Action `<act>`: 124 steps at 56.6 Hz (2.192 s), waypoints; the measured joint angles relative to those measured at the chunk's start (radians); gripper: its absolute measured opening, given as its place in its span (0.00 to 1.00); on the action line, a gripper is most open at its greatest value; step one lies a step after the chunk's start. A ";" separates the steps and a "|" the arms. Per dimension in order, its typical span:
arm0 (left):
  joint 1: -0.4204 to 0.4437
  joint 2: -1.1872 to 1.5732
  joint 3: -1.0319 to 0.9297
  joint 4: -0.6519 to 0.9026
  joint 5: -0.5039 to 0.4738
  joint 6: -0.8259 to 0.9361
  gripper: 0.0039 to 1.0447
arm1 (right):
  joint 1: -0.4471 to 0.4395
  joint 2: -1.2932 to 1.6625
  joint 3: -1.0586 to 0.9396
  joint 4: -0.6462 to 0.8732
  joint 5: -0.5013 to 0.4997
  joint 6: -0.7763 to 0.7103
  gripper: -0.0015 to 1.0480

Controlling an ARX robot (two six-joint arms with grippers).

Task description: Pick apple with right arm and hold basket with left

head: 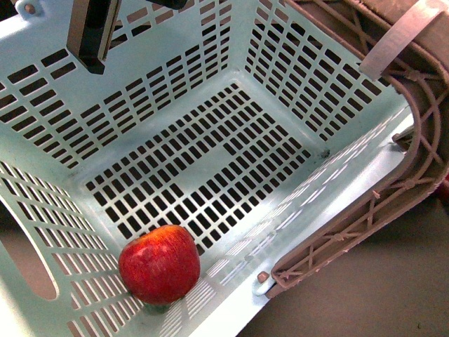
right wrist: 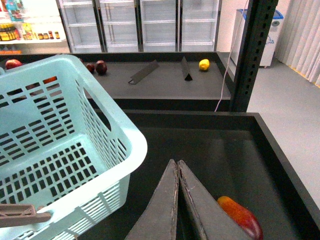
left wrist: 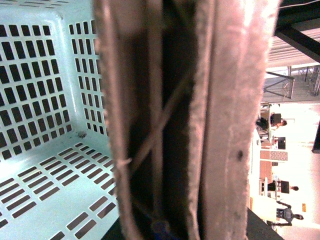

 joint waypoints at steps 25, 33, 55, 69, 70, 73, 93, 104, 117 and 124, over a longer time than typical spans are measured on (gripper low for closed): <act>0.000 0.000 0.000 0.000 0.001 0.000 0.15 | 0.000 -0.002 0.000 -0.002 0.000 0.000 0.51; 0.000 0.000 0.000 0.000 0.001 0.000 0.15 | 0.000 -0.002 0.000 -0.002 0.000 0.000 0.74; 0.000 0.000 0.000 0.000 0.001 0.000 0.15 | 0.000 -0.002 0.000 -0.002 0.000 0.000 0.92; -0.015 0.010 0.054 -0.142 -0.200 -0.071 0.15 | 0.000 -0.002 0.000 -0.002 -0.001 0.000 0.92; -0.017 0.014 0.066 -0.177 -0.280 -0.111 0.15 | 0.000 -0.002 0.000 -0.002 -0.001 0.000 0.92; -0.017 0.021 0.074 -0.198 -0.385 -0.140 0.15 | 0.000 -0.002 0.000 -0.002 -0.001 0.000 0.92; 0.085 0.032 0.065 -0.172 -0.378 -0.240 0.15 | 0.000 -0.002 0.000 -0.002 -0.002 0.000 0.92; 0.272 0.033 -0.002 -0.090 -0.372 -0.333 0.15 | 0.000 -0.002 0.000 -0.002 -0.001 0.000 0.92; 0.458 0.120 -0.053 0.001 -0.329 -0.356 0.15 | 0.000 -0.002 0.000 -0.002 -0.002 0.000 0.92; 0.481 0.177 -0.055 0.040 -0.294 -0.392 0.15 | 0.000 -0.003 0.000 -0.002 -0.002 0.000 0.92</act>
